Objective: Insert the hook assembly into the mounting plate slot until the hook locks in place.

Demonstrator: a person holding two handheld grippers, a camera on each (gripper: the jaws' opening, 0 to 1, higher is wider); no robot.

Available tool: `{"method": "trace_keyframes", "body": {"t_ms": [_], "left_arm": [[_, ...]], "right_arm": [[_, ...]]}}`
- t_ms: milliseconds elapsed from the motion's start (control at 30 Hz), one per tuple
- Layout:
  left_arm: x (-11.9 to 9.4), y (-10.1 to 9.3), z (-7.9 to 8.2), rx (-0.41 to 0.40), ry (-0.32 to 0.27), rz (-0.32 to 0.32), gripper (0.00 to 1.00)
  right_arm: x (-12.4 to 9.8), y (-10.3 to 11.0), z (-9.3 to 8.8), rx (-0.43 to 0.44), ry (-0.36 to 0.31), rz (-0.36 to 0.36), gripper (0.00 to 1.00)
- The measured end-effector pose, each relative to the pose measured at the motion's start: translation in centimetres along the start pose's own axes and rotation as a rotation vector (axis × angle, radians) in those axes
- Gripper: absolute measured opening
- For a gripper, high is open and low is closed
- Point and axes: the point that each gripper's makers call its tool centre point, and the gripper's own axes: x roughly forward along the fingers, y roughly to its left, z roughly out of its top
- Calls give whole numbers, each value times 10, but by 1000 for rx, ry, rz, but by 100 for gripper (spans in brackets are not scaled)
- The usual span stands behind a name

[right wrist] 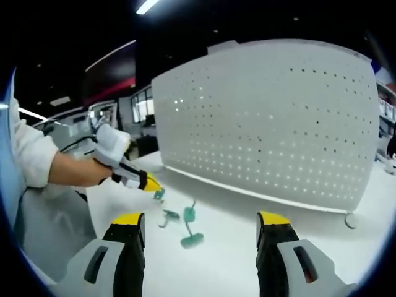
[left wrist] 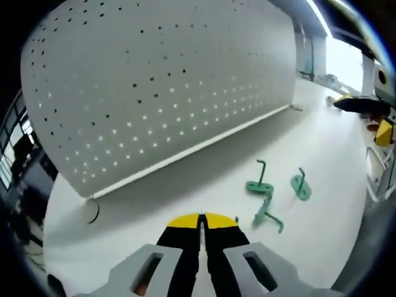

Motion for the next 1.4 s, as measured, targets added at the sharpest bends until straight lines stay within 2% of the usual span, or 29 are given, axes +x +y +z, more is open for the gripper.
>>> {"method": "trace_keyframes", "body": {"t_ms": [200,400,567,733,800,1133,1300,1400], "left_arm": [[-7,4,3,-43,-37,10,1],[-28,7,18,-83,-109,14,1],[-53,15,38,-133,-198,19,1],[-78,20,50,-170,-261,21,1],[-89,21,54,-209,-299,15,1],[-134,13,64,-262,-397,-22,1],[-160,7,70,-275,-440,-45,1],[-172,4,72,-278,-458,-57,1]], "right_arm": [[5,8,14,-34,-16,23,74],[12,20,33,-83,-33,58,74],[19,37,51,-122,-51,95,74],[23,56,65,-156,-63,128,73],[24,63,71,-166,-69,137,72],[26,102,94,-194,-107,177,64],[27,120,99,-192,-116,197,57],[31,135,104,-196,-127,214,50]]}}
